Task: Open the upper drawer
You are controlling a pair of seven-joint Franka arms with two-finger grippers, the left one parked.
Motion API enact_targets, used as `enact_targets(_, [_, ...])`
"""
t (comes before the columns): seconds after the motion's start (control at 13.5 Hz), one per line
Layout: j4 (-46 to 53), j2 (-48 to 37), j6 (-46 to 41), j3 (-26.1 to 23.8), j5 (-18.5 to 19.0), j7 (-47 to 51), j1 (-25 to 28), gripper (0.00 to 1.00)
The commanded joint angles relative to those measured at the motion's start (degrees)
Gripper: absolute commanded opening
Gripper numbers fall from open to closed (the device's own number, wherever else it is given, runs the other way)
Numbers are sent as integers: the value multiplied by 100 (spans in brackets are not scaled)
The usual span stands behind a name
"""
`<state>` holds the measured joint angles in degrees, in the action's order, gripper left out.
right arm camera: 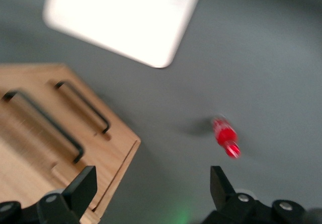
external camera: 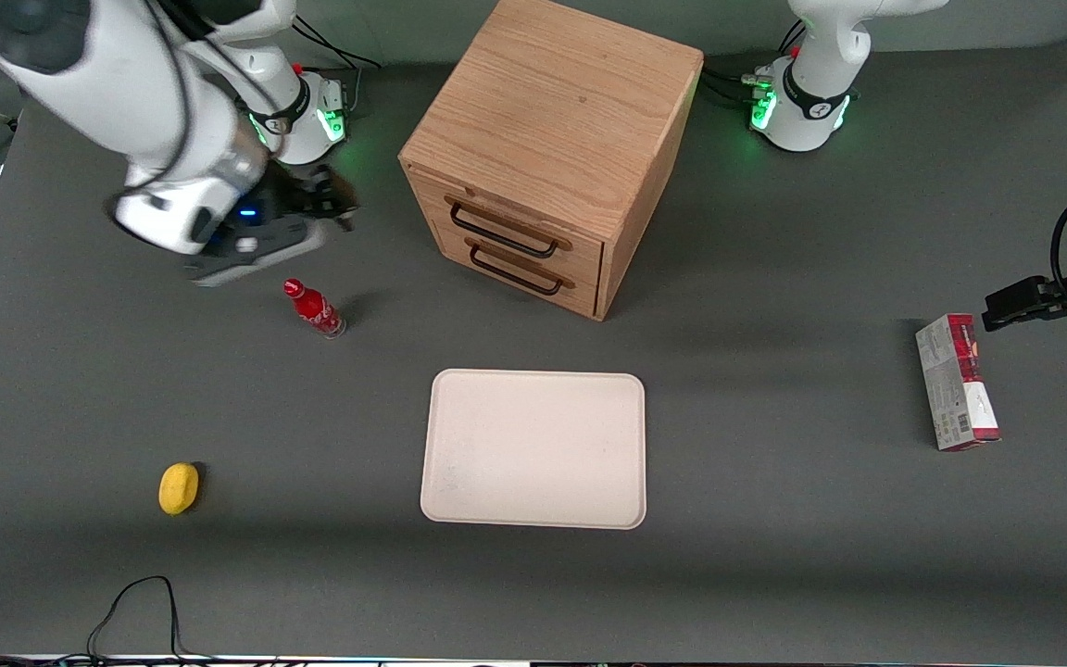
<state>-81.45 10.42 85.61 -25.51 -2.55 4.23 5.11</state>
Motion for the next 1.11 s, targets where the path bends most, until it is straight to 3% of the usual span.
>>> enact_targets(0.0, [525, 540, -106, -672, -17, -1106, -28, 100])
enact_targets(0.3, [464, 1215, 112, -1666, -35, -1503, 7, 100])
enact_targets(0.81, [122, 1973, 639, -1694, 35, -2910, -37, 100])
enact_targets(1.04, [95, 2254, 851, -1694, 465, -2910, -28, 100])
